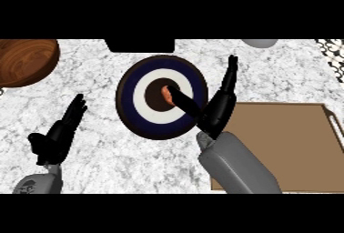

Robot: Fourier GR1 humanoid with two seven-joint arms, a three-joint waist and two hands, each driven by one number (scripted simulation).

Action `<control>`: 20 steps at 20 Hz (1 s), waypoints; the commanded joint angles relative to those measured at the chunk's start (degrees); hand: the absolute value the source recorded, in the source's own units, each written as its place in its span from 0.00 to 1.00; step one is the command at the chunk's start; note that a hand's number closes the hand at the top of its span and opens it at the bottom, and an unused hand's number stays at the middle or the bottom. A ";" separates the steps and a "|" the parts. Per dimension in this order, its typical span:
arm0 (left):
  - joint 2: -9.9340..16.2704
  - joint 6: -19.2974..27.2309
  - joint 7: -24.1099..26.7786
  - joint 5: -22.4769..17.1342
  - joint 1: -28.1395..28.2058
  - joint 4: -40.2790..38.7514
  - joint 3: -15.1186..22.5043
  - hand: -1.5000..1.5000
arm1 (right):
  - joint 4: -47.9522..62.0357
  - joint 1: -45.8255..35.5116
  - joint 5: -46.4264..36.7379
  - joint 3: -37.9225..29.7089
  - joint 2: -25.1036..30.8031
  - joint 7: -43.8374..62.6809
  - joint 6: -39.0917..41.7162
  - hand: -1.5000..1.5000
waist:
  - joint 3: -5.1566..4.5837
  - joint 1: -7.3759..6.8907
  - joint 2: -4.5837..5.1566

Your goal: Pick the sweet potato from the tray and place it in the plate

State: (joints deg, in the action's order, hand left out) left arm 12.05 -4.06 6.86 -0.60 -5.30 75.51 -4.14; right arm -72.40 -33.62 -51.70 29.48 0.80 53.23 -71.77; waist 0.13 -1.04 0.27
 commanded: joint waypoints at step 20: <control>-1.57 0.53 -1.49 0.48 3.44 5.64 0.84 0.50 | -22.94 29.87 23.43 17.70 18.59 -29.47 -14.09 0.00 | 0.33 0.16 -0.20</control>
State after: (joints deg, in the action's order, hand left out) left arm 11.56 -3.93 7.24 0.08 -3.77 77.05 -4.28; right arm -95.60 -6.25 -29.37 46.55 20.59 28.42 -84.32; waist 0.40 -0.66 0.25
